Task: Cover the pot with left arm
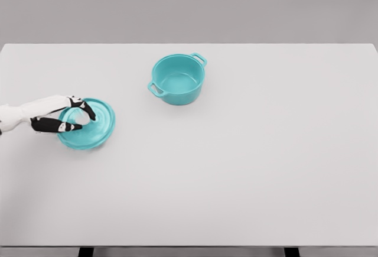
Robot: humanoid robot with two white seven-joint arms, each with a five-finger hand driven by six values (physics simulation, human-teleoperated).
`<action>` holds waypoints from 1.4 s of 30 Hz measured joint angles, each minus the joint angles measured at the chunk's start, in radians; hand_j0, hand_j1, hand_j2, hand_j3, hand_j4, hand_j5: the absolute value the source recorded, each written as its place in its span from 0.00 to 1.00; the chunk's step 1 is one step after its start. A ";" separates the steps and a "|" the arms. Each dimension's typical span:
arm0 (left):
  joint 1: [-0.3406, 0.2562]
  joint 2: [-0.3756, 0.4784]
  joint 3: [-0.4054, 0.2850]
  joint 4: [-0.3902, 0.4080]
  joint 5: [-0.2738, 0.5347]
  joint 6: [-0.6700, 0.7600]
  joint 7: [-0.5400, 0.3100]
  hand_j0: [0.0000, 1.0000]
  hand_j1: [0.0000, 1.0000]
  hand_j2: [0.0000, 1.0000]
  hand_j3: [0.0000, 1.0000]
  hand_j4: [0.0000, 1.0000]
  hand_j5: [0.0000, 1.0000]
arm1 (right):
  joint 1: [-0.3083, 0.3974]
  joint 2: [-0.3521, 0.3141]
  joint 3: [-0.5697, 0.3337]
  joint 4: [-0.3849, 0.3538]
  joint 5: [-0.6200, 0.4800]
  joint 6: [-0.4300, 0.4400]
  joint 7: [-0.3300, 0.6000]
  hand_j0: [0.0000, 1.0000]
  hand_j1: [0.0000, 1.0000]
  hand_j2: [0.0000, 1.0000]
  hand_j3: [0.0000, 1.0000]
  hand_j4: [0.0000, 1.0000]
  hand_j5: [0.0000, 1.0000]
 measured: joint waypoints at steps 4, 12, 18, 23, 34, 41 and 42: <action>-0.025 0.000 -0.002 -0.035 -0.001 0.000 0.000 0.56 0.56 0.56 0.56 0.56 0.56 | 0.000 0.000 0.000 0.000 0.000 0.000 0.000 1.00 1.00 1.00 1.00 1.00 1.00; -0.081 -0.006 -0.020 -0.051 -0.004 0.000 0.000 0.56 0.56 0.56 0.56 0.56 0.56 | 0.000 0.000 0.000 0.000 0.000 0.000 0.000 1.00 1.00 1.00 1.00 1.00 1.00; -0.132 -0.034 -0.034 -0.051 -0.019 0.000 -0.001 0.56 0.56 0.56 0.56 0.56 0.56 | 0.000 0.000 0.000 0.000 0.000 0.000 0.000 1.00 1.00 1.00 1.00 1.00 1.00; -0.152 -0.061 -0.042 -0.049 -0.029 -0.001 -0.003 0.56 0.56 0.56 0.56 0.56 0.56 | 0.000 0.000 0.000 0.000 0.000 0.000 0.000 1.00 1.00 1.00 1.00 1.00 1.00; -0.204 -0.094 -0.047 -0.043 -0.038 -0.001 -0.004 0.56 0.56 0.56 0.56 0.56 0.56 | 0.000 0.000 0.000 0.000 0.000 0.000 0.000 1.00 1.00 1.00 1.00 1.00 1.00; -0.247 -0.112 -0.094 -0.038 -0.041 -0.001 -0.005 0.56 0.56 0.56 0.56 0.56 0.56 | 0.000 0.000 0.000 0.000 0.000 0.000 0.000 1.00 1.00 1.00 1.00 1.00 1.00; -0.249 -0.116 -0.096 -0.037 -0.041 -0.001 -0.005 0.56 0.56 0.56 0.56 0.56 0.56 | 0.000 0.000 0.000 0.000 0.000 0.000 0.000 1.00 1.00 1.00 1.00 1.00 1.00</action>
